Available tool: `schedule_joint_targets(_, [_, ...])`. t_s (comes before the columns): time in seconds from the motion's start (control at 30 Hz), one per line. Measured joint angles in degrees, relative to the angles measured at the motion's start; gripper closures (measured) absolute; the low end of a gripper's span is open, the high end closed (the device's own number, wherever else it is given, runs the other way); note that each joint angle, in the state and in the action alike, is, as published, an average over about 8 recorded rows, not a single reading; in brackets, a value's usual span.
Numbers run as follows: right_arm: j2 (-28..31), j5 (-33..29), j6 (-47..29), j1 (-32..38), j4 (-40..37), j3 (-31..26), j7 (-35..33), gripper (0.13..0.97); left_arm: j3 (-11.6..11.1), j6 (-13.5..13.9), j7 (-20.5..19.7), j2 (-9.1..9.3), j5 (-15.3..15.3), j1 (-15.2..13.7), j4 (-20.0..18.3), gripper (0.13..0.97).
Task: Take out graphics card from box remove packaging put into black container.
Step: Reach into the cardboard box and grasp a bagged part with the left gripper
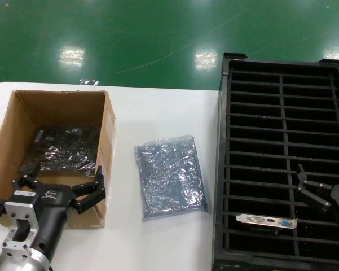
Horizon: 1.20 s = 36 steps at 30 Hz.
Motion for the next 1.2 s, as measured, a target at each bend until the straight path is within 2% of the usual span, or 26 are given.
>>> schedule_joint_targets(0.43, [0.0,0.0,0.0,0.0,0.0,0.0,0.0,0.129,-0.02,-0.01,0.04,-0.04,0.05,-0.05,0.03,0.132])
schedule_joint_targets(0.6, [0.0,0.0,0.0,0.0,0.0,0.0,0.0,0.129,-0.09,-0.3,0.76,-1.34,0.84,-1.01,0.51,0.132])
schedule_joint_targets(0.7, [0.0,0.0,0.0,0.0,0.0,0.0,0.0,0.129,0.16,-0.27,1.59,-3.99,1.98,-2.49,0.98,0.132])
schedule_joint_targets(0.83, [0.0,0.0,0.0,0.0,0.0,0.0,0.0,0.129,0.88,1.45,3.3,-9.59,4.45,-5.68,2.09,0.132])
schedule_joint_targets(0.93, [0.0,0.0,0.0,0.0,0.0,0.0,0.0,0.129,1.87,4.49,5.44,-14.44,7.09,-9.46,4.32,0.132])
schedule_joint_targets(1.03, [0.0,0.0,0.0,0.0,0.0,0.0,0.0,0.129,3.52,8.36,8.6,-18.5,9.63,-14.14,8.03,0.132])
schedule_joint_targets(1.1, [0.0,0.0,0.0,0.0,0.0,0.0,0.0,0.129,4.99,10.98,11.45,-20.33,11.04,-17.58,11.15,0.132])
schedule_joint_targets(1.2, [0.0,0.0,0.0,0.0,0.0,0.0,0.01,0.129,7.66,14.69,16.45,-21.62,12.94,-23.2,16.6,0.132])
